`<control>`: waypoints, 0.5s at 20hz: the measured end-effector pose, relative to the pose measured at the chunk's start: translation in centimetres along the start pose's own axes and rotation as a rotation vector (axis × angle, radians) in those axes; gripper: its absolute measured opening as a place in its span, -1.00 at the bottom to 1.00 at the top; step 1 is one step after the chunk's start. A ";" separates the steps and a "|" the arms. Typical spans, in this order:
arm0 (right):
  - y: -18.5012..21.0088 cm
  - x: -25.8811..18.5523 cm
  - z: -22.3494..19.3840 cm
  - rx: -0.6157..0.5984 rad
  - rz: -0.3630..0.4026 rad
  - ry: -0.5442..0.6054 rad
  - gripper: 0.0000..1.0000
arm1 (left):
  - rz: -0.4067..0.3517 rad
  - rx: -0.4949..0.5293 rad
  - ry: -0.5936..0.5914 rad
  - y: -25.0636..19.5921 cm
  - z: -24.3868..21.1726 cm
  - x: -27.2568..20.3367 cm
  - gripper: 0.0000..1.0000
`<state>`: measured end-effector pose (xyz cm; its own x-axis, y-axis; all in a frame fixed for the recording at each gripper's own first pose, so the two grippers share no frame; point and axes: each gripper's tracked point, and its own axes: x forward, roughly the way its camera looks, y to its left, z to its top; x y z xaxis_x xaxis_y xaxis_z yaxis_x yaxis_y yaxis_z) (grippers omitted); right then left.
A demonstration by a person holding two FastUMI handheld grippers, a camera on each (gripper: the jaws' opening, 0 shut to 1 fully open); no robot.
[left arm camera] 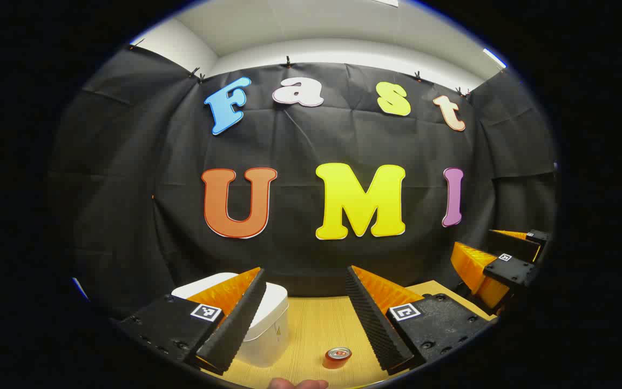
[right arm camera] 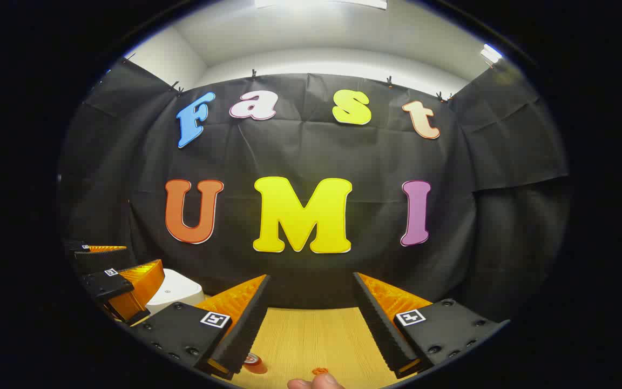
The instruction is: Press the lid of the desktop garbage bin to open it, pick up the crumpled paper on the desktop and throw it into the bin, then pick up the pop can on the desktop and drop it into the bin, and finally close the garbage bin lid.
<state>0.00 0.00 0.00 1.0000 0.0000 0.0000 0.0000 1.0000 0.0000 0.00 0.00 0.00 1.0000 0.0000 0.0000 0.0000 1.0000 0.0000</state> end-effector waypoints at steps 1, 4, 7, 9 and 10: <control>0.1 0.0 0.0 0.000 0.002 0.000 0.89 | -0.001 0.001 0.000 0.0 0.0 0.0 0.94; 0.1 0.0 0.0 -0.001 0.004 0.001 0.89 | -0.001 0.002 0.000 0.1 0.0 0.0 0.93; 0.1 0.2 -0.1 -0.002 0.003 0.001 0.89 | -0.008 -0.002 0.003 -0.1 -0.1 0.0 0.94; 0.1 0.2 0.0 -0.003 0.003 0.000 0.84 | -0.006 0.001 0.000 -0.1 0.0 0.0 0.94; 0.1 0.3 -0.1 -0.004 0.003 0.001 0.84 | -0.007 0.002 -0.002 -0.1 0.1 0.0 0.94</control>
<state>0.30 0.07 -0.07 1.0000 0.0033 -0.0006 -0.0033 1.0000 -0.0036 0.01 -0.14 0.10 1.0000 -0.0073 0.0020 0.0073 1.0000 0.0021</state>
